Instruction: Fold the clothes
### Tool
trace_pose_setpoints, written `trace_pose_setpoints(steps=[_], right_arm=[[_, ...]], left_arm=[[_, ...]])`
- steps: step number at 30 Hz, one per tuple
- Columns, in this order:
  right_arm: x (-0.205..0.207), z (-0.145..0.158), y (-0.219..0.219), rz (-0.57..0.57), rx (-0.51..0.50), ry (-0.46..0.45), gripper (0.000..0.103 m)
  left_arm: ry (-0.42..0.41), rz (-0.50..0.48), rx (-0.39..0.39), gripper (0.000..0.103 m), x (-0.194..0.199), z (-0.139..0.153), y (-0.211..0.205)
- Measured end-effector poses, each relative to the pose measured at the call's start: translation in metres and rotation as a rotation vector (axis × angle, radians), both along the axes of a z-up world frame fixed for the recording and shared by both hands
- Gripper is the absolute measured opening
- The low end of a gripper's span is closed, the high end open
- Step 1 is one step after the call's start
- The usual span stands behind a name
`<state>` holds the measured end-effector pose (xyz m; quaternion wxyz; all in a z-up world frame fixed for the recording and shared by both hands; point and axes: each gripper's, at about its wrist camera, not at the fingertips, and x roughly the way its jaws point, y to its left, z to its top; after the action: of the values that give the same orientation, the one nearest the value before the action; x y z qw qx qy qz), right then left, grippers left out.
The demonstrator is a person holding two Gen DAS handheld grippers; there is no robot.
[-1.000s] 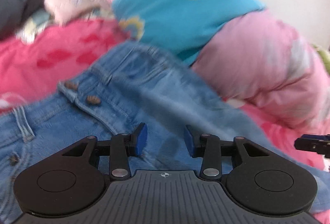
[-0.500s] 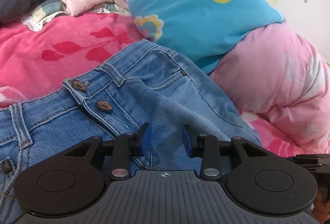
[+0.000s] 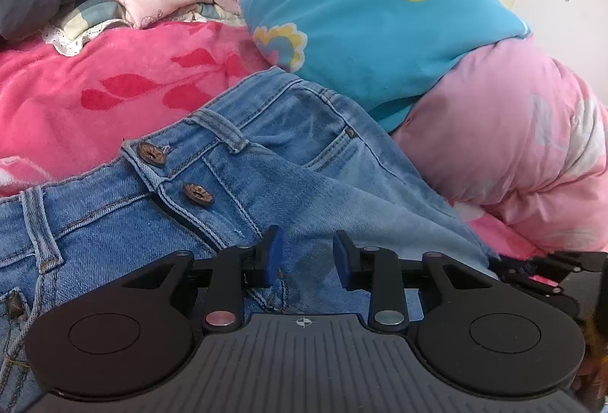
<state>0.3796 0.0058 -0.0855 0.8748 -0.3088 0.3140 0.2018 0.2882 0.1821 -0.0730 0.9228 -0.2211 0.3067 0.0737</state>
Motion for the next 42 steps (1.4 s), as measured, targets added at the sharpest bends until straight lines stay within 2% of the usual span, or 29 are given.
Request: trace_pose_setpoints(steps=[2, 4, 7, 10, 12, 14, 16, 19, 21, 22, 24, 27, 30, 32, 35, 39, 42], right_arm=[[-0.003, 0.000, 0.006, 0.003, -0.040, -0.042, 0.008], [-0.004, 0.013, 0.004, -0.016, -0.023, -0.047, 0.019], [-0.009, 0.054, -0.009, -0.053, 0.114, -0.038, 0.020], [-0.012, 0.089, -0.013, -0.025, 0.310, 0.003, 0.020], [-0.007, 0.095, 0.001, 0.026, 0.405, 0.075, 0.020], [0.001, 0.088, 0.025, 0.076, 0.454, 0.152, 0.020], [0.014, 0.072, 0.053, 0.106, 0.452, 0.211, 0.020], [0.046, 0.039, 0.091, 0.091, 0.446, 0.302, 0.018], [0.064, 0.019, 0.109, 0.050, 0.423, 0.289, 0.015], [0.071, 0.014, 0.118, 0.030, 0.428, 0.253, 0.013], [0.077, 0.013, 0.126, -0.011, 0.422, 0.238, 0.010], [0.077, 0.018, 0.131, -0.059, 0.421, 0.236, 0.010], [0.061, 0.040, 0.113, -0.062, 0.460, 0.271, 0.011], [0.043, 0.056, 0.104, -0.026, 0.487, 0.252, 0.013], [0.012, 0.072, 0.107, 0.098, 0.485, 0.219, 0.014], [0.018, 0.058, 0.145, 0.190, 0.440, 0.352, 0.014], [0.041, 0.033, 0.176, 0.122, 0.384, 0.387, 0.011]], left_arm=[[-0.001, 0.002, -0.008, 0.032, 0.000, 0.000, 0.001], [-0.003, 0.006, -0.013, 0.032, -0.001, -0.001, 0.001], [-0.006, 0.021, -0.032, 0.032, -0.002, -0.001, 0.002], [-0.022, 0.058, -0.116, 0.032, -0.005, -0.004, 0.010], [-0.029, 0.078, -0.170, 0.032, -0.008, -0.004, 0.016], [-0.036, 0.096, -0.218, 0.032, -0.011, -0.004, 0.022], [-0.033, 0.099, -0.218, 0.032, -0.012, -0.002, 0.024], [-0.023, 0.094, -0.209, 0.032, -0.011, 0.000, 0.024], [-0.021, 0.092, -0.213, 0.032, -0.011, 0.000, 0.025], [-0.022, 0.095, -0.222, 0.032, -0.012, 0.000, 0.026], [-0.024, 0.101, -0.241, 0.032, -0.013, -0.001, 0.028], [-0.027, 0.109, -0.269, 0.032, -0.015, -0.003, 0.031], [-0.030, 0.121, -0.300, 0.032, -0.018, -0.005, 0.034], [-0.035, 0.151, -0.341, 0.032, -0.021, -0.007, 0.037], [-0.045, 0.173, -0.361, 0.032, -0.025, -0.007, 0.038], [-0.053, 0.183, -0.365, 0.032, -0.028, -0.007, 0.039], [-0.052, 0.175, -0.354, 0.032, -0.028, -0.007, 0.038]])
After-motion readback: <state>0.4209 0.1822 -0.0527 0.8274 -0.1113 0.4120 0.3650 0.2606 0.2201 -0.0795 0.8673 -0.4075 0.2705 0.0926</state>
